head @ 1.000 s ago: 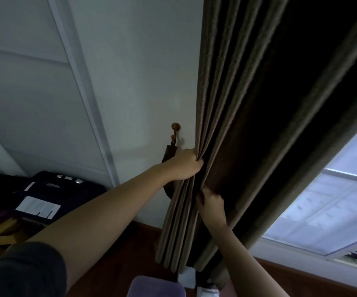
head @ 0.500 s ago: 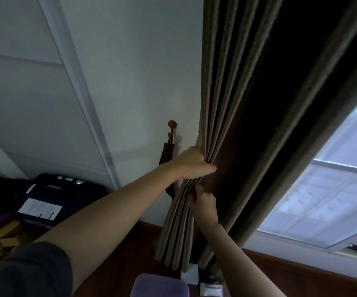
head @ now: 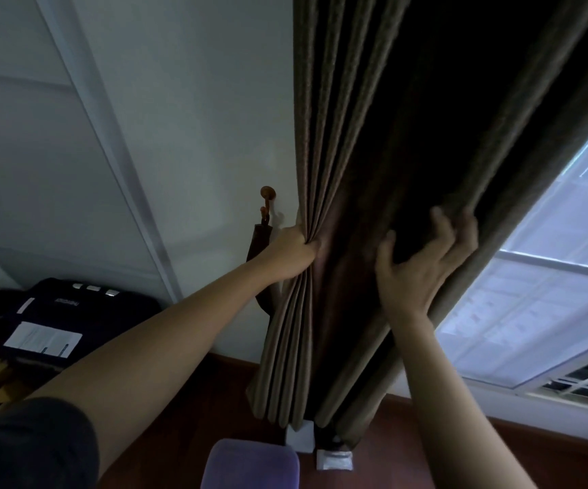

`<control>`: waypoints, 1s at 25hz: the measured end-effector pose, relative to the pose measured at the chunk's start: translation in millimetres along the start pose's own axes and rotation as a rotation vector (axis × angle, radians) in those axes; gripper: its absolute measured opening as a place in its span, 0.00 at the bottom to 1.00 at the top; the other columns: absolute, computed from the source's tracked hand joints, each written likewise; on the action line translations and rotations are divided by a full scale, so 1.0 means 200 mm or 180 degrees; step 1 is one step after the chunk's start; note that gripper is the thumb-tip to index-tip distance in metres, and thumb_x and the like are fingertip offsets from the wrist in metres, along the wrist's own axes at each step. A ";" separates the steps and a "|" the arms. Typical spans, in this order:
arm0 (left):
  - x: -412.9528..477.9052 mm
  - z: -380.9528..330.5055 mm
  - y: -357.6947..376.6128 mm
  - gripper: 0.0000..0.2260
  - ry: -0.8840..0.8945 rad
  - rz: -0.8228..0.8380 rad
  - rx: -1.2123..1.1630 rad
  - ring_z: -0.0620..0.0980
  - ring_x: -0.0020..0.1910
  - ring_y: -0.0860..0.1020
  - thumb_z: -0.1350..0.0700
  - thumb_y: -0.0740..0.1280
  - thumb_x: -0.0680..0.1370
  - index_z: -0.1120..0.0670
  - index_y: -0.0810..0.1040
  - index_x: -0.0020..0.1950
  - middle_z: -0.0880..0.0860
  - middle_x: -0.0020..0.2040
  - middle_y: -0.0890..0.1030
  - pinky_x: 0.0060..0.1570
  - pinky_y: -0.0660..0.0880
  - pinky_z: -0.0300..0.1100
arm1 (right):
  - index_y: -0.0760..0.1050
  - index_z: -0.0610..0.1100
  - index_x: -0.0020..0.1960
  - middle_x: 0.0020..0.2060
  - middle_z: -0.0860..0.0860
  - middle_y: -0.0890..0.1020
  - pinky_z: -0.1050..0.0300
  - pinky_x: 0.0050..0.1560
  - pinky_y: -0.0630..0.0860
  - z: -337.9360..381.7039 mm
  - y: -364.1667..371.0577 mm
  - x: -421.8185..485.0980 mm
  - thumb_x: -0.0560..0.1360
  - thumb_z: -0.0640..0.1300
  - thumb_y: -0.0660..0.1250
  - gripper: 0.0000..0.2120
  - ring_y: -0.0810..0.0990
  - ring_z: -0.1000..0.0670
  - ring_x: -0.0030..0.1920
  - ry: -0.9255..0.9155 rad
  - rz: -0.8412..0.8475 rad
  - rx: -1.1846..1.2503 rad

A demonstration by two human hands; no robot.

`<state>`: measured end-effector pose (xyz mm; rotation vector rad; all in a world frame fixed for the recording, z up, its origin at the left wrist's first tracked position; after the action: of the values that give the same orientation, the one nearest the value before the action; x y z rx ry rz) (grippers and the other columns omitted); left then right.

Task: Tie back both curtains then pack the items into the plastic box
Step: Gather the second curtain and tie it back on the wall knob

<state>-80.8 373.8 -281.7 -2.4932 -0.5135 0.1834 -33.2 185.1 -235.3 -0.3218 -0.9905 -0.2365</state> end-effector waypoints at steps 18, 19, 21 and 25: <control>0.04 -0.02 0.08 0.11 -0.0045 0.0274 -0.0161 0.54 0.34 0.72 0.60 0.56 0.79 0.66 0.74 0.46 0.58 0.34 0.72 0.37 0.68 0.46 | 0.70 0.38 0.66 0.54 0.40 0.81 0.51 0.58 0.74 -0.19 0.43 -0.62 0.76 0.33 0.60 0.19 0.80 0.40 0.54 0.0905 0.3251 -0.0129; 0.04 -0.03 0.08 0.11 -0.0041 0.0269 -0.0167 0.54 0.34 0.72 0.60 0.57 0.79 0.66 0.74 0.46 0.58 0.34 0.72 0.37 0.69 0.45 | 0.70 0.39 0.66 0.53 0.40 0.81 0.51 0.57 0.74 -0.19 0.43 -0.62 0.75 0.33 0.60 0.19 0.80 0.40 0.53 0.0880 0.3284 -0.0153; 0.03 -0.05 0.09 0.10 -0.0034 0.0253 -0.0164 0.51 0.33 0.73 0.60 0.57 0.79 0.61 0.73 0.40 0.55 0.33 0.73 0.35 0.69 0.42 | 0.69 0.39 0.67 0.52 0.40 0.82 0.55 0.56 0.74 -0.18 0.43 -0.63 0.75 0.33 0.60 0.20 0.81 0.40 0.52 0.0868 0.3308 -0.0070; 0.00 -0.08 0.11 0.12 -0.0121 0.0419 -0.0108 0.47 0.29 0.70 0.59 0.60 0.77 0.56 0.67 0.33 0.50 0.29 0.70 0.32 0.67 0.38 | 0.69 0.39 0.67 0.51 0.40 0.82 0.61 0.52 0.72 -0.17 0.44 -0.67 0.76 0.33 0.60 0.20 0.81 0.42 0.51 0.1052 0.3321 0.0113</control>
<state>-69.9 348.0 -280.4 -2.5624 -0.3709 0.2760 -48.1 260.2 -379.4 -0.6967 -0.4055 0.6584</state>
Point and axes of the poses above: each hand's wrist, its own x-axis towards the middle knuckle, its own y-axis out of the palm, z = x × y, the point moved 7 cm from there along x, towards the middle knuckle
